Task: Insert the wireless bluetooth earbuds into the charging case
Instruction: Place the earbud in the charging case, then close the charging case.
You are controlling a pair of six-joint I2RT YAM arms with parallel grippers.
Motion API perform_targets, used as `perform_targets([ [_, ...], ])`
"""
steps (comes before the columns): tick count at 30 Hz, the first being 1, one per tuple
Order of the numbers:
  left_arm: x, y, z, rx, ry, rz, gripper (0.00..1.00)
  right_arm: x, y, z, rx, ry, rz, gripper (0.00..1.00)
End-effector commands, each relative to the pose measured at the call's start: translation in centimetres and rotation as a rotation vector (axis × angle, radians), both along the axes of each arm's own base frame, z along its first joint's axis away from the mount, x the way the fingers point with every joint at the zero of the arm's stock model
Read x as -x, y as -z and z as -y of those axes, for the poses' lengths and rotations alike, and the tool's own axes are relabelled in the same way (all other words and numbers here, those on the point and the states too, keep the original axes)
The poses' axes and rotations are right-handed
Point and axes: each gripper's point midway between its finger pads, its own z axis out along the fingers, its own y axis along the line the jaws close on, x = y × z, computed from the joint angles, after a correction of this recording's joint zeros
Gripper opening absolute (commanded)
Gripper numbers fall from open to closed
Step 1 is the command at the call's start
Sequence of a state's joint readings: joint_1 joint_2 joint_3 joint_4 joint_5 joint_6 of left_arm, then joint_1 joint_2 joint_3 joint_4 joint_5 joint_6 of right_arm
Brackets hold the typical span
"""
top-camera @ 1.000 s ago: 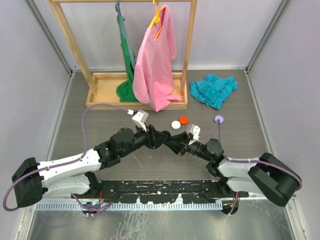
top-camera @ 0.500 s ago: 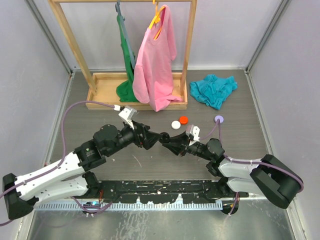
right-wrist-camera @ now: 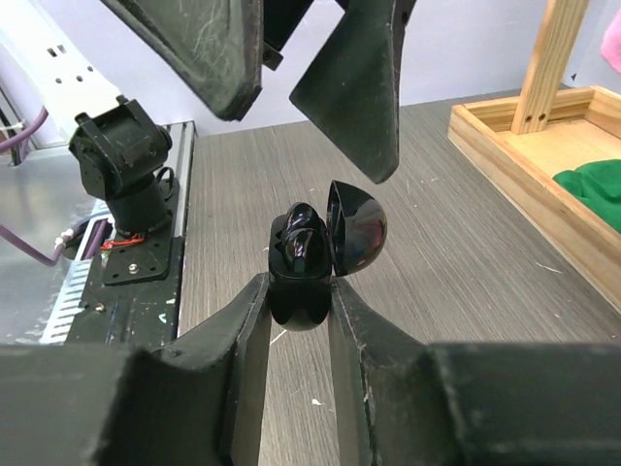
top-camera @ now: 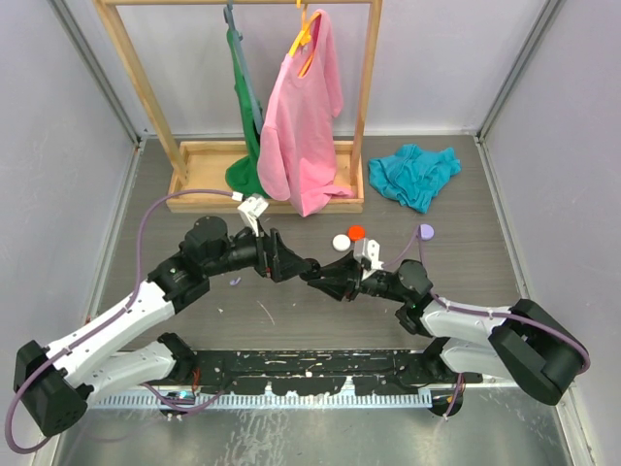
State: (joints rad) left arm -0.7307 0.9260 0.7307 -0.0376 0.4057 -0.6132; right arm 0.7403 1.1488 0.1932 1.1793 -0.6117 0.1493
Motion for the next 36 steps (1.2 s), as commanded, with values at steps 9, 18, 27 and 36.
perform_targets([
  [9,1.5,-2.0,2.5,0.122,0.189,-0.016,0.83,-0.1,-3.3,-0.9,-0.052,-0.041,0.047,0.01],
  [18,2.7,-3.4,2.2,0.155,0.238,0.025,0.75,-0.6,-1.9,-0.9,-0.02,-0.019,-0.009,0.01],
  [27,1.6,-3.0,0.4,0.069,0.125,0.063,0.77,-1.2,1.0,-0.5,0.058,0.033,-0.152,0.01],
  [36,-2.7,0.1,-7.6,-0.355,-0.277,0.06,0.87,-3.9,6.6,1.3,0.289,0.226,-0.488,0.01],
])
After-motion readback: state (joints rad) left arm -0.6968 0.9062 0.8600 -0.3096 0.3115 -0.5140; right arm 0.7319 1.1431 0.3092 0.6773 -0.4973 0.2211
